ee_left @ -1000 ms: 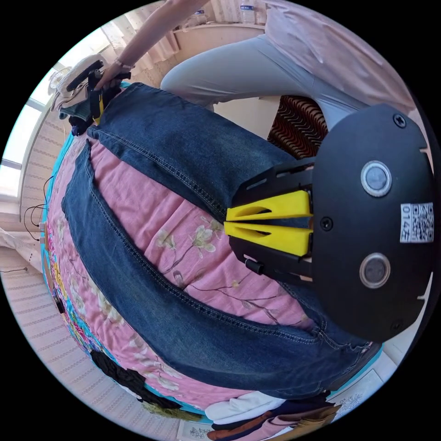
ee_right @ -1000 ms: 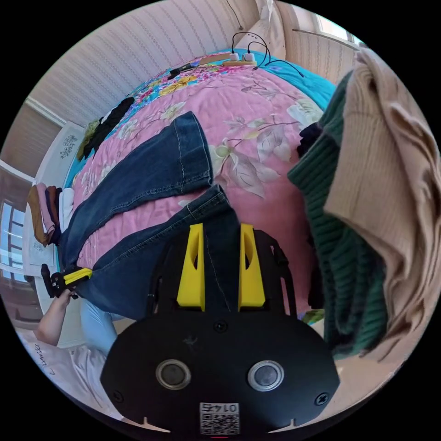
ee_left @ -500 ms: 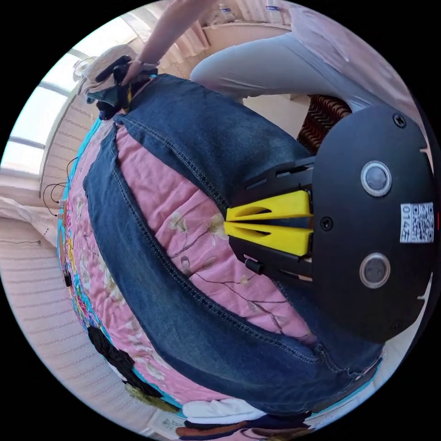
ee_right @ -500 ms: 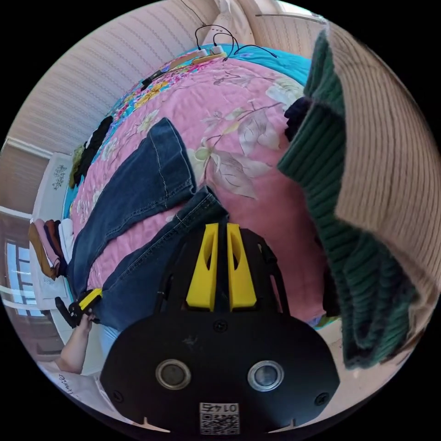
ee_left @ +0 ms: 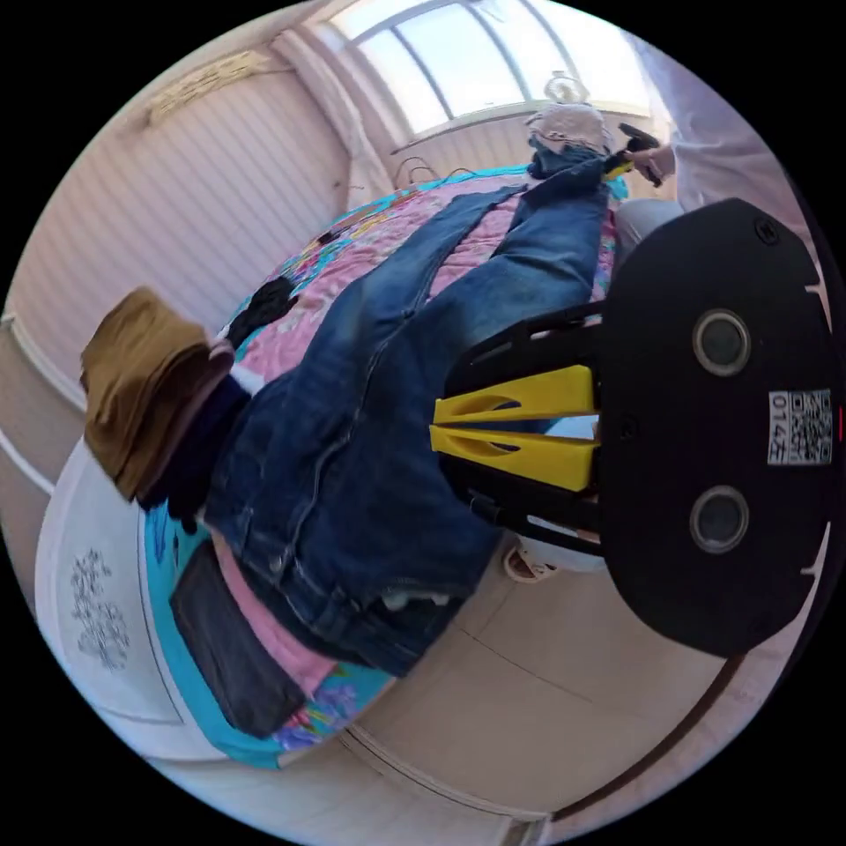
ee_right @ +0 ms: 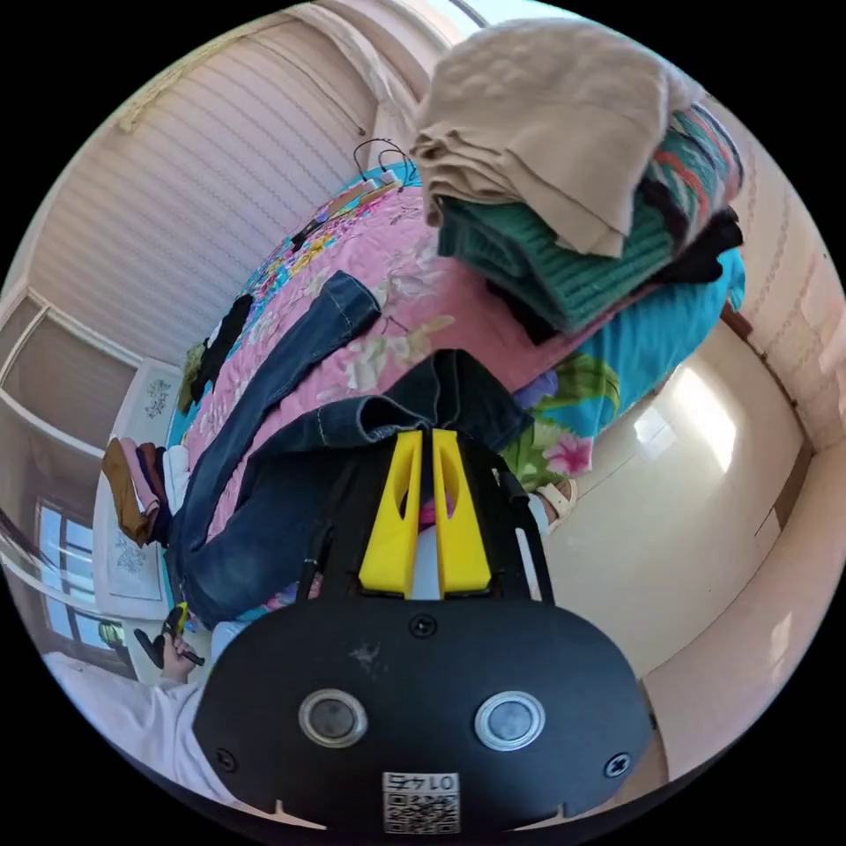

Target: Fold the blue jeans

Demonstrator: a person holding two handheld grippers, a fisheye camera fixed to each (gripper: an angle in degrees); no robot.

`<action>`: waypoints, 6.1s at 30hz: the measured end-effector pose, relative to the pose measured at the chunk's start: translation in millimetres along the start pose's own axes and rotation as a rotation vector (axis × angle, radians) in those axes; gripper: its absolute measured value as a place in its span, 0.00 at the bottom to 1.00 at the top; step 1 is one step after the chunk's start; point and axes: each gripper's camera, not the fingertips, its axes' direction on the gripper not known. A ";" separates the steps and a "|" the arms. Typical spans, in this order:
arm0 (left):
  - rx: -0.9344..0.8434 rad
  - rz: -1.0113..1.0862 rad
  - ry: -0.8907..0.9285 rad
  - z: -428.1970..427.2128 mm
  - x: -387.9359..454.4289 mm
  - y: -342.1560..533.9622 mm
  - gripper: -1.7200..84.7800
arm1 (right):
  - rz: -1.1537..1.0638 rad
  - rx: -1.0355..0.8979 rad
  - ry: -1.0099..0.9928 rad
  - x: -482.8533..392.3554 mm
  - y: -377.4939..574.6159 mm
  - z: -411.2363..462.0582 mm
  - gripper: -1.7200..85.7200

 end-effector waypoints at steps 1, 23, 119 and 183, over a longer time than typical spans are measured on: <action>0.043 -0.085 -0.060 -12.4 -32.9 3.1 0.06 | 0.063 0.008 -0.018 14.8 7.7 -1.3 0.05; 0.062 -0.591 0.270 -16.5 -260.9 -5.1 0.15 | 0.459 -0.022 -0.292 141.4 32.7 -7.1 0.14; -0.030 -0.555 0.378 -76.1 -323.5 -35.9 0.12 | 0.072 -0.129 -0.264 0.4 -37.5 -40.8 0.04; 0.152 -0.301 0.219 -120.7 -153.6 -168.6 0.17 | 0.259 0.028 -0.389 -67.2 -193.7 105.3 0.12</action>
